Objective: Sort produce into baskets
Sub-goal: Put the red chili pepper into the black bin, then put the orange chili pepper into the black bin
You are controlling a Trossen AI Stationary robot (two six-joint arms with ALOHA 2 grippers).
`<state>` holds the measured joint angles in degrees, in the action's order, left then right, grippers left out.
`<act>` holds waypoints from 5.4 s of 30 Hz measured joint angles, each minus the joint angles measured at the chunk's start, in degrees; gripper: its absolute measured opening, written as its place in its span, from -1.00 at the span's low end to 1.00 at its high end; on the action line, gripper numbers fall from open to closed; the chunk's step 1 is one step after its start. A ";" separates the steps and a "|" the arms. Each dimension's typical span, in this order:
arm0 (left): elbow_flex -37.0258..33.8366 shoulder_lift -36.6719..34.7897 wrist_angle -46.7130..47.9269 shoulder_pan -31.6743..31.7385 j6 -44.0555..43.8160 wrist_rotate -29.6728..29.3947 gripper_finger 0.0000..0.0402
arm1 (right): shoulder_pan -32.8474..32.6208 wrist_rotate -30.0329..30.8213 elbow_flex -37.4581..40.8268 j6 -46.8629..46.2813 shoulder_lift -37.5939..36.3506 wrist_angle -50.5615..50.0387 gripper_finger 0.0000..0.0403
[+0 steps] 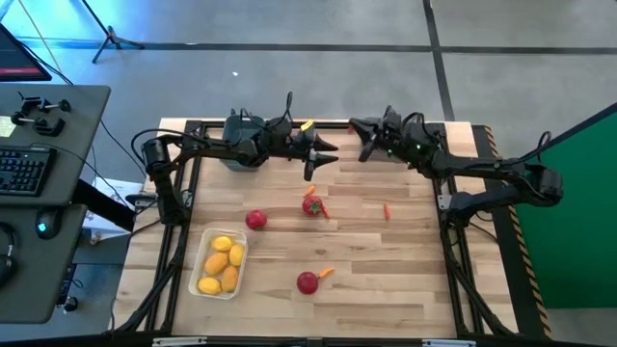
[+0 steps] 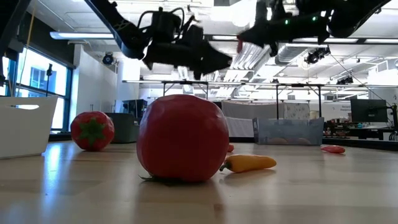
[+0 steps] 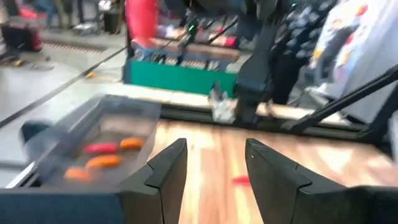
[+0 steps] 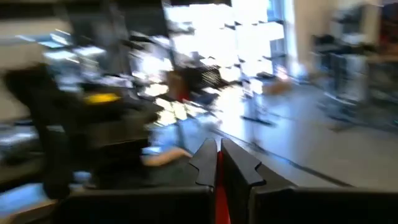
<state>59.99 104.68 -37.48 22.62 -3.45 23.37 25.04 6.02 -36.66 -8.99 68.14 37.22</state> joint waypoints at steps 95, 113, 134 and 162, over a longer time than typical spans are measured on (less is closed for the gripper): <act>-20.81 -0.76 -36.11 2.20 -3.88 -7.48 -0.99 | -33.82 18.73 -2.97 -21.06 39.16 -12.55 -0.77; -20.81 -0.76 -35.70 3.82 -5.05 -7.49 -0.99 | -17.87 20.98 -2.80 -19.00 6.76 -52.33 -0.97; -20.81 -0.74 -22.60 0.98 -5.62 -7.38 -0.99 | 21.68 6.36 -2.80 -3.63 5.84 -57.77 -0.97; -16.66 -0.72 3.59 -2.22 1.17 -12.73 -0.46 | 18.94 2.36 -17.96 -0.33 11.64 -80.95 0.10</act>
<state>43.33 103.96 -33.89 20.40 -2.28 10.63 43.98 8.38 -54.62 -9.32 79.78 -43.73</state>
